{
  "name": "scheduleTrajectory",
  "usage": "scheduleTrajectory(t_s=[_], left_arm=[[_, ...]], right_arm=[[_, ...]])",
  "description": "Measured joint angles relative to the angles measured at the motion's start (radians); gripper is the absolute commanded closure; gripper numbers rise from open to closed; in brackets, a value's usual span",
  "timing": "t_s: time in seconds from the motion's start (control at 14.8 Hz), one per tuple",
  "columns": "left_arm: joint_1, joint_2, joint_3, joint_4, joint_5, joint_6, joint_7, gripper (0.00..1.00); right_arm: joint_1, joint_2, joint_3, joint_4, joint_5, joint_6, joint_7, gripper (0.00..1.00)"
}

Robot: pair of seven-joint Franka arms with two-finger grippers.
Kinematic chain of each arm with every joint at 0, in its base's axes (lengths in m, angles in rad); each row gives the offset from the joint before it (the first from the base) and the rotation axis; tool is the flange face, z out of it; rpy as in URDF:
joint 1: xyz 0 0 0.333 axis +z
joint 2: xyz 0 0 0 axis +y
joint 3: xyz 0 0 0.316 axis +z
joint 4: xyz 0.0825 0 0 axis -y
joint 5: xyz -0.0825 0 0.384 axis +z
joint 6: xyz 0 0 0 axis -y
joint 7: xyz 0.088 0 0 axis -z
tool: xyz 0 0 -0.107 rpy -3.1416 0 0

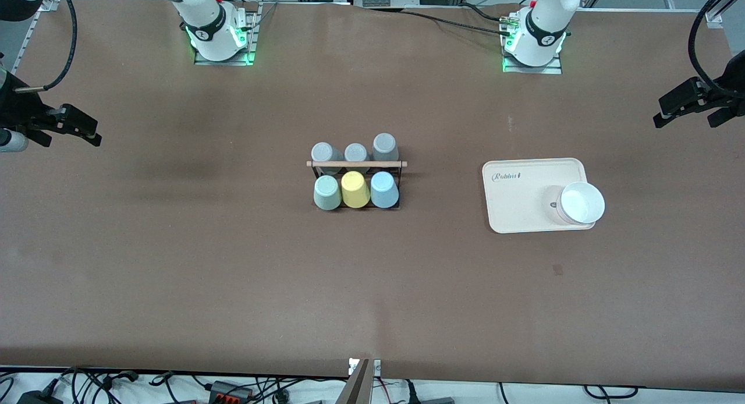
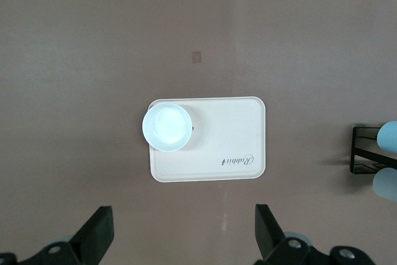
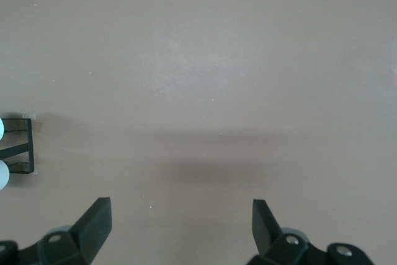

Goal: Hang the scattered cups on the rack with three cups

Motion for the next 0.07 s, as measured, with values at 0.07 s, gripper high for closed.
scheduleTrajectory(t_s=[0.07], left_arm=[[0.000, 0.000, 0.000, 0.000, 0.000, 0.000, 0.000, 0.00]], right_arm=[[0.000, -0.002, 0.000, 0.000, 0.000, -0.001, 0.000, 0.00]])
